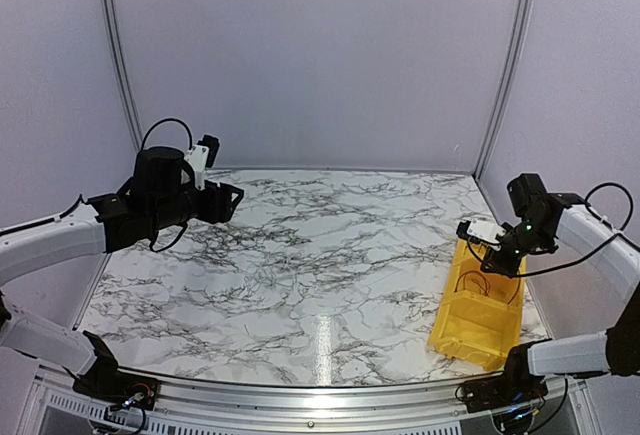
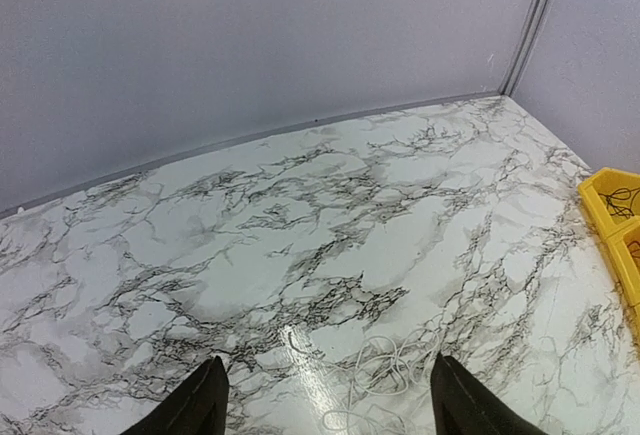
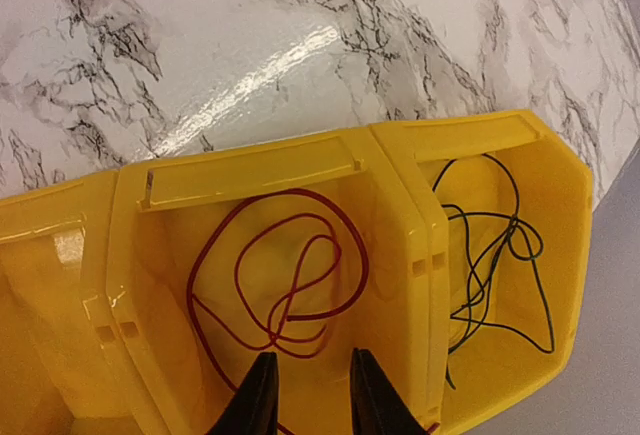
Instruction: Untangle the cables
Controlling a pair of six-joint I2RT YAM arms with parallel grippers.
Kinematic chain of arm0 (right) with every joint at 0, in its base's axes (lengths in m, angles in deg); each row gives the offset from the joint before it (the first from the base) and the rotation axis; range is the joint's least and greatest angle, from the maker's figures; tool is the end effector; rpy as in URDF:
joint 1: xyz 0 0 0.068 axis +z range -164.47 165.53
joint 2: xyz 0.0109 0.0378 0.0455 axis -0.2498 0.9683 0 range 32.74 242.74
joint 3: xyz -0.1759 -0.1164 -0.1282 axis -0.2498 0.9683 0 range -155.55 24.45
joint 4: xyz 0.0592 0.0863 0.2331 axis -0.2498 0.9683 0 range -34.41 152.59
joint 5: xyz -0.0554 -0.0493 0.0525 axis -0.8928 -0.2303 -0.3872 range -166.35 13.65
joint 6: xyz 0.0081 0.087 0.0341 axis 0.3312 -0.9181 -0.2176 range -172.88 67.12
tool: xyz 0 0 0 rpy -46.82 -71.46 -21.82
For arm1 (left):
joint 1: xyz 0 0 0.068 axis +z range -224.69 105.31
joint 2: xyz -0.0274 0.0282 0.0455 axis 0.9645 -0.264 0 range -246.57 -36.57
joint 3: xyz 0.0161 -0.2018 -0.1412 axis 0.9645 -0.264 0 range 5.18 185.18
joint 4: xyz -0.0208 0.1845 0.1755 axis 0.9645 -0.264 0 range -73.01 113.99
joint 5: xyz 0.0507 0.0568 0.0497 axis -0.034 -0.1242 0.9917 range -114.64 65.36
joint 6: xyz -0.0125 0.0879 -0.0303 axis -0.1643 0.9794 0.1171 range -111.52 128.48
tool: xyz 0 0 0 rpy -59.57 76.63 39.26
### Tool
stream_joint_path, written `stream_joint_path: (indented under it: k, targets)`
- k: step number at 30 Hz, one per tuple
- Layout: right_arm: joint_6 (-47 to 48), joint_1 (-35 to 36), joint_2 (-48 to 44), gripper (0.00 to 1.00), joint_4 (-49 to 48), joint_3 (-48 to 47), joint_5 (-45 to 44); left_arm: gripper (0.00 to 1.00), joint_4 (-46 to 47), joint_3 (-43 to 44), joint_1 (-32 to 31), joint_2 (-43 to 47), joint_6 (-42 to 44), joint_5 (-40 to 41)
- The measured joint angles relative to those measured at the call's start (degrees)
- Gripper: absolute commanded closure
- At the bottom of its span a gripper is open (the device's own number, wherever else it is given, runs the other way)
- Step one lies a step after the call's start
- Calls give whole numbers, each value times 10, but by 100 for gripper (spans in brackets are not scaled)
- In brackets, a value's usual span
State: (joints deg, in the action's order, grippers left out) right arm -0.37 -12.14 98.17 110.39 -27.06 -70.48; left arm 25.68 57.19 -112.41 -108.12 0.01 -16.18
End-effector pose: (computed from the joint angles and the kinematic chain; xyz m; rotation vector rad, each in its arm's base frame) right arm 0.2244 0.0177 0.1826 -1.2951 2.4385 -0.0918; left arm 0.2765 -0.1982 0.2667 0.3800 1.8614 -0.4131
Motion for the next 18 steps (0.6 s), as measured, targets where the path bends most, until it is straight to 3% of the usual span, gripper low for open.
stream_joint_path:
  k: [6, 12, 18]
  targets:
    - [-4, 0, 0, 66, 10, -45, 31, 25, -2, 0, 1, 3, 21, 35]
    - [-51, 10, 3, 65, -24, -92, 150, 28, -50, 24, 38, 3, 14, 74]
    - [-121, 134, 37, 64, -114, -95, 213, 26, -163, 116, 84, 2, -6, 69]
